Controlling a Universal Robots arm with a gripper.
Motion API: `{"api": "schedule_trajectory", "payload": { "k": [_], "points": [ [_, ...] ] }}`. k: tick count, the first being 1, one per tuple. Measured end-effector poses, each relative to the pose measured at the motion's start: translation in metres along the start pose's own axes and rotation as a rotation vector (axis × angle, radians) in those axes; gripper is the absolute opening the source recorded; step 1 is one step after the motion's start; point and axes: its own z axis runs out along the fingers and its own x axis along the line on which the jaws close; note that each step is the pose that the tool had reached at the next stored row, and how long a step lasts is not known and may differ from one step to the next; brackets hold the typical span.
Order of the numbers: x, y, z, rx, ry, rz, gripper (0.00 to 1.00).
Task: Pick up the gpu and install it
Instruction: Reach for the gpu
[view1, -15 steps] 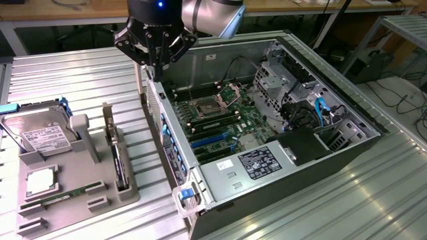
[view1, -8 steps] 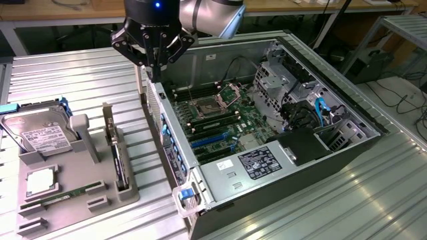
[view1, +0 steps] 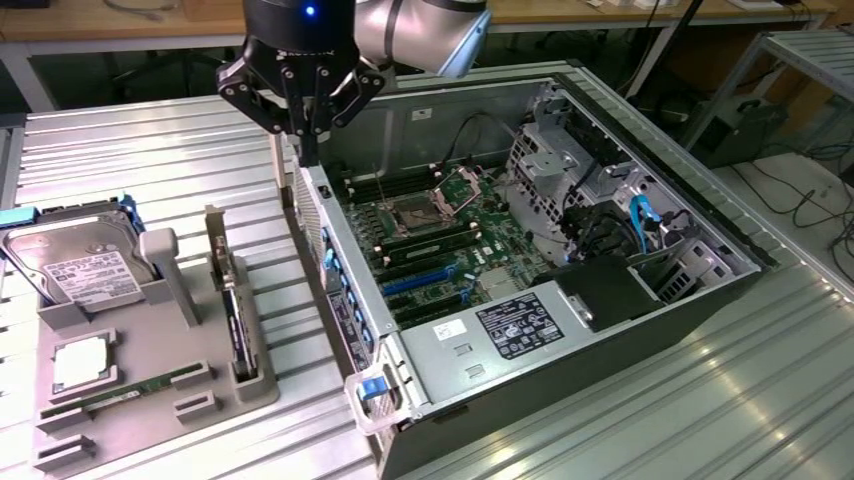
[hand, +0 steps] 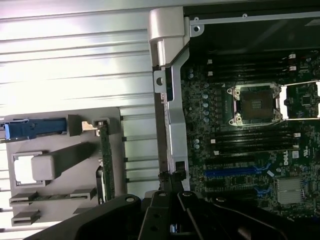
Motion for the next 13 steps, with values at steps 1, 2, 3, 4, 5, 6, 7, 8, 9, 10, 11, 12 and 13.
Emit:
{"api": "schedule_trajectory", "payload": {
  "k": [1, 2, 3, 4, 5, 6, 7, 8, 9, 10, 11, 12, 13],
  "points": [
    [0.0005, -0.0002, 0.0000, 0.0000, 0.0001, 0.000, 0.11],
    [0.0009, -0.0004, 0.0000, 0.0000, 0.0001, 0.000, 0.11],
    [0.0016, -0.0006, 0.0000, 0.0000, 0.0003, 0.000, 0.11],
    [0.0020, -0.0008, 0.0000, 0.0000, 0.0004, 0.000, 0.11],
    [0.0023, -0.0010, 0.0000, 0.0000, 0.0004, 0.000, 0.11],
    [0.0027, -0.0012, 0.0000, 0.0000, 0.0005, 0.000, 0.11],
    [0.0031, -0.0013, 0.0000, 0.0001, 0.0006, 0.000, 0.11],
    [0.0036, -0.0015, 0.0000, 0.0001, 0.0006, 0.000, 0.11],
    [0.0041, -0.0017, 0.0000, 0.0001, 0.0008, 0.000, 0.11],
    [0.0046, -0.0019, 0.0000, 0.0000, 0.0008, 0.000, 0.11],
    [0.0050, -0.0021, 0.0000, 0.0001, 0.0008, 0.000, 0.11],
    [0.0055, -0.0022, 0.0000, 0.0001, 0.0009, 0.000, 0.11],
    [0.0059, -0.0023, 0.0000, 0.0001, 0.0010, 0.000, 0.11]
  ]
}}
